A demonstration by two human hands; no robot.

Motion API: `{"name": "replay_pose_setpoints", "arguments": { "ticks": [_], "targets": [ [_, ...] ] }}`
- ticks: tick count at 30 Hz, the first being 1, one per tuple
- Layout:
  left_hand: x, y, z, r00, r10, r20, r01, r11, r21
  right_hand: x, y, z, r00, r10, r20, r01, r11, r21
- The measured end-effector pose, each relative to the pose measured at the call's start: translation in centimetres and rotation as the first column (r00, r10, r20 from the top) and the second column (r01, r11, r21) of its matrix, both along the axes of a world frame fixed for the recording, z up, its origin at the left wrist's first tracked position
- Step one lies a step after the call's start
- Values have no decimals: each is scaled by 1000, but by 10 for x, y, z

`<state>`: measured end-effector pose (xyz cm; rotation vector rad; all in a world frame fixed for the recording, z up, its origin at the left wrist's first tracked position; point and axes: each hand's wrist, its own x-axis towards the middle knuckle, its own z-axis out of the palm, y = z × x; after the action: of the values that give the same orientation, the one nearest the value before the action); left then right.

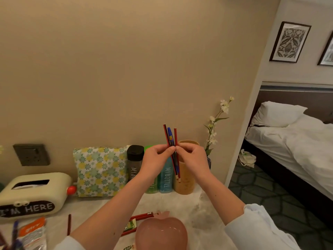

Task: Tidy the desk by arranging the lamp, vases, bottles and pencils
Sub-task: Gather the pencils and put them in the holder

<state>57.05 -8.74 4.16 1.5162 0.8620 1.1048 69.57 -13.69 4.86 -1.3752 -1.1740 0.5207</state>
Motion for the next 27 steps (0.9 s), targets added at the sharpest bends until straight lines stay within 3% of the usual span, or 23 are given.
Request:
{"name": "replay_pose_setpoints", "arguments": {
  "ticks": [8, 13, 18, 27],
  "targets": [
    [5, -6, 28, 1000, 1, -8, 1, 983, 186, 3, -3, 27, 991, 61, -120, -52, 996, 73],
    [13, -9, 40, 998, -65, -14, 66, 972, 226, 19, -3, 40, 991, 6, -135, 7, 995, 98],
    [21, -9, 42, 995, -103, -5, 102, 965, 243, 34, -1, 39, 978, 80, -191, -66, 995, 81],
    [39, 16, 34, 985, -7, -171, 54, 961, 272, 54, 11, 28, 972, 80, -220, -84, 996, -9]
  ]
}}
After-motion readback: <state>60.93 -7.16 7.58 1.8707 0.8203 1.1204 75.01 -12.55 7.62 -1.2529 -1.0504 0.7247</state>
